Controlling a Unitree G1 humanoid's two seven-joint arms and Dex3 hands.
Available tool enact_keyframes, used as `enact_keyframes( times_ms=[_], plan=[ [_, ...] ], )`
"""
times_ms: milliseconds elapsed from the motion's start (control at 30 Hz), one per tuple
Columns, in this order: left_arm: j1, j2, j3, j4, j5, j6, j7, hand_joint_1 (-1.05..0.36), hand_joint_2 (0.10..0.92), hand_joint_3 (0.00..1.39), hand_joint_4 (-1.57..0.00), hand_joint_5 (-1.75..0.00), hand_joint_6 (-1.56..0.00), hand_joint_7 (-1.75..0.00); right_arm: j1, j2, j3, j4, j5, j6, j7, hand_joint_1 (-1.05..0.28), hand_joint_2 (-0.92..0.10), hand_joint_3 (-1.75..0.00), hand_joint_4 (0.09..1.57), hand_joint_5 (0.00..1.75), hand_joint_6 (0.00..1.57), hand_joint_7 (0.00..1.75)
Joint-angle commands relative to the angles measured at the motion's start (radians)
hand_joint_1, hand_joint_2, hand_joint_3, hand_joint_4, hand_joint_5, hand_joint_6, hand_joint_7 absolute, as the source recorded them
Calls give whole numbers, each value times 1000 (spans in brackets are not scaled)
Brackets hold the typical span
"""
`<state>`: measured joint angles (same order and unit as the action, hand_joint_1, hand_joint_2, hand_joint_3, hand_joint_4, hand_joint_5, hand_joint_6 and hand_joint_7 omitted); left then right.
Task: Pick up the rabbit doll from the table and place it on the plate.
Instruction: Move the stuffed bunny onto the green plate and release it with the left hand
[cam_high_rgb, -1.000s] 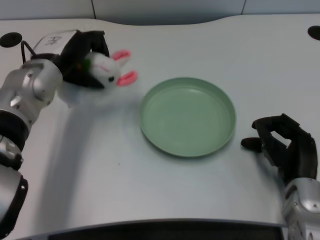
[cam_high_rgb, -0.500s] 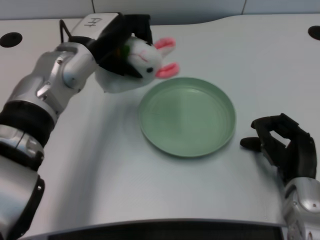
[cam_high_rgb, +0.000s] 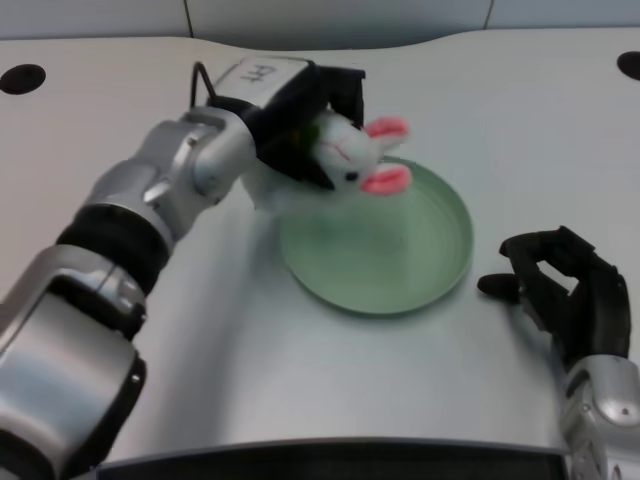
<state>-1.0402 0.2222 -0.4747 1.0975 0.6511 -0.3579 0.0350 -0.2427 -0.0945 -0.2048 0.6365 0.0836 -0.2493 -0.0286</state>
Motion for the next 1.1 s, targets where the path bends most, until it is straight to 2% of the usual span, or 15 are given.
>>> enact_keyframes(
  times_ms=[33, 167, 267, 333, 467, 733, 800, 867, 900, 1000, 1067, 1100],
  plan=[
    [-37, -41, -23, 44, 18, 24, 8, -89, 885, 34, -836, -1746, -618, -1746, 7, 2, 1, -6, 2, -5, -1, -732, -921, -161, 842, 875, 792, 1197],
    [-44, -83, -44, 69, 35, 31, 40, -78, 906, 43, -827, -1746, -611, -1746, 4, -3, -3, 4, 6, -11, 5, -739, -921, -161, 859, 886, 801, 1200],
    [-50, -114, -49, 91, 34, 40, 47, -84, 919, 65, -837, -1746, -627, -1746, 1, -9, -7, 15, 10, -16, 15, -748, -921, -155, 862, 886, 802, 1197],
    [-51, -132, -49, 104, 30, 45, 47, -90, 917, 74, -842, -1746, -631, -1746, 0, -11, -9, 14, 12, -10, 17, -754, -921, -153, 864, 885, 807, 1197],
    [-54, -159, -56, 125, 33, 47, 50, -96, 898, 67, -838, -1746, -640, -1746, 0, -18, -8, 16, 6, -11, 17, -756, -921, -164, 866, 878, 817, 1194],
    [-58, -191, -71, 167, 37, 65, 68, -102, 915, 121, -846, -1746, -645, -1746, -1, -22, -10, 24, 10, -22, 21, -758, -921, -154, 876, 877, 807, 1197],
    [-62, -191, -92, 174, 59, 71, 98, -108, 907, 123, -849, -1746, -647, -1746, -2, -23, -12, 22, 15, -15, 24, -757, -921, -154, 874, 876, 806, 1198],
    [-65, -189, -112, 181, 83, 74, 127, -120, 898, 123, -859, -1746, -648, -1746, -4, -24, -14, 27, 17, -16, 26, -757, -921, -154, 874, 877, 806, 1200],
    [-66, -187, -121, 185, 93, 75, 138, -139, 883, 108, -839, -1746, -615, -1617, -4, -24, -14, 30, 16, -18, 27, -755, -921, -155, 868, 872, 799, 1195],
    [-68, -183, -147, 197, 122, 77, 178, -149, 864, 87, -834, -1746, -625, -1509, -5, -25, -14, 31, 13, -19, 25, -748, -921, -159, 863, 867, 791, 1192],
    [-67, -179, -161, 205, 138, 77, 197, -144, 862, 77, -849, -1746, -645, -1540, -1, -22, -12, 21, 11, -14, 21, -747, -921, -162, 864, 867, 788, 1193],
    [-66, -177, -165, 208, 142, 75, 203, -149, 865, 76, -852, -1746, -641, -1546, -1, -21, -13, 20, 14, -14, 23, -747, -921, -162, 866, 870, 790, 1197]
  ],
)
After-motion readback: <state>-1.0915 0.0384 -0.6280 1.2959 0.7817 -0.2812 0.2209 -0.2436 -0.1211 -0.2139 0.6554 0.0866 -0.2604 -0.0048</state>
